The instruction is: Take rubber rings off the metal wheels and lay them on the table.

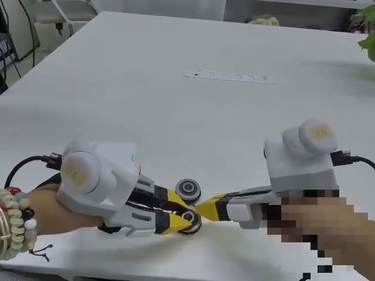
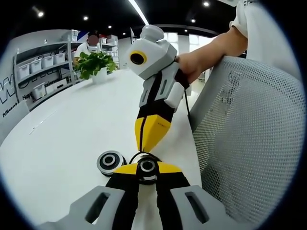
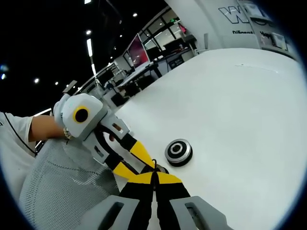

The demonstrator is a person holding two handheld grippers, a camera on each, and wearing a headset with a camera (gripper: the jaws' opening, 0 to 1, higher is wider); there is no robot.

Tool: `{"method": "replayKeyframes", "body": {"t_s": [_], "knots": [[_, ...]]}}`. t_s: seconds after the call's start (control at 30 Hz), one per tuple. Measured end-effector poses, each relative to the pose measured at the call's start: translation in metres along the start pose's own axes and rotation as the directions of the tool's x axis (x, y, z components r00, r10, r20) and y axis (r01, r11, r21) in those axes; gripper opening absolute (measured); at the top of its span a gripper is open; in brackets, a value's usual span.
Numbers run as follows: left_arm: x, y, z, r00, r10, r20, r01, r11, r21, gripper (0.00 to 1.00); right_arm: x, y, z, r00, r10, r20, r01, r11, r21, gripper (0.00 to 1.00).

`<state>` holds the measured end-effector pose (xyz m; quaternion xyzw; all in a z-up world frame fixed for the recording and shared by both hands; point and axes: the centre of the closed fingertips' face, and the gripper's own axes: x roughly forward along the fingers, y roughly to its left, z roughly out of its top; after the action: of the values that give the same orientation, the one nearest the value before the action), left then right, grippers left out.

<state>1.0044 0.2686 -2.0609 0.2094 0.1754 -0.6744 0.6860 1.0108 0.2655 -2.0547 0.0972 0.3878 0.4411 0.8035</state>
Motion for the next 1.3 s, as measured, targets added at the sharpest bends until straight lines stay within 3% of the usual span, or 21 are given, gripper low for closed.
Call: {"method": "replayKeyframes", "body": {"t_s": [0.3,0.43,0.83,0.93,1.13,1.3], "knots": [[0.000,0.000,0.002,0.9996,-0.001,-0.029,0.002,1.000,0.019,0.08,0.002,-0.001,-0.004,0.9998,-0.003,-0.017,0.003,1.000,0.005,0.00],[-0.003,-0.001,0.014,0.9999,-0.011,0.004,0.011,1.000,0.020,0.15,0.001,-0.001,-0.003,0.9999,-0.008,-0.015,0.008,1.000,0.005,0.00],[-0.021,0.000,0.053,0.9967,-0.003,0.082,-0.001,0.999,0.050,0.48,-0.001,-0.002,-0.001,0.9999,-0.013,-0.002,0.013,1.000,0.021,0.00],[-0.032,0.007,0.062,0.9963,0.032,0.080,-0.042,0.990,0.132,0.53,-0.002,-0.003,0.000,0.9999,-0.016,0.004,0.015,1.000,0.021,0.00],[-0.054,0.017,0.073,0.9916,0.082,0.101,-0.091,0.991,0.094,0.69,-0.005,-0.004,0.005,0.9996,-0.015,0.026,0.014,0.999,0.036,0.00],[-0.071,0.013,0.074,0.9917,0.084,0.097,-0.091,0.993,0.070,0.81,-0.007,-0.003,0.009,0.9991,-0.010,0.040,0.009,0.999,0.041,0.00]]}}
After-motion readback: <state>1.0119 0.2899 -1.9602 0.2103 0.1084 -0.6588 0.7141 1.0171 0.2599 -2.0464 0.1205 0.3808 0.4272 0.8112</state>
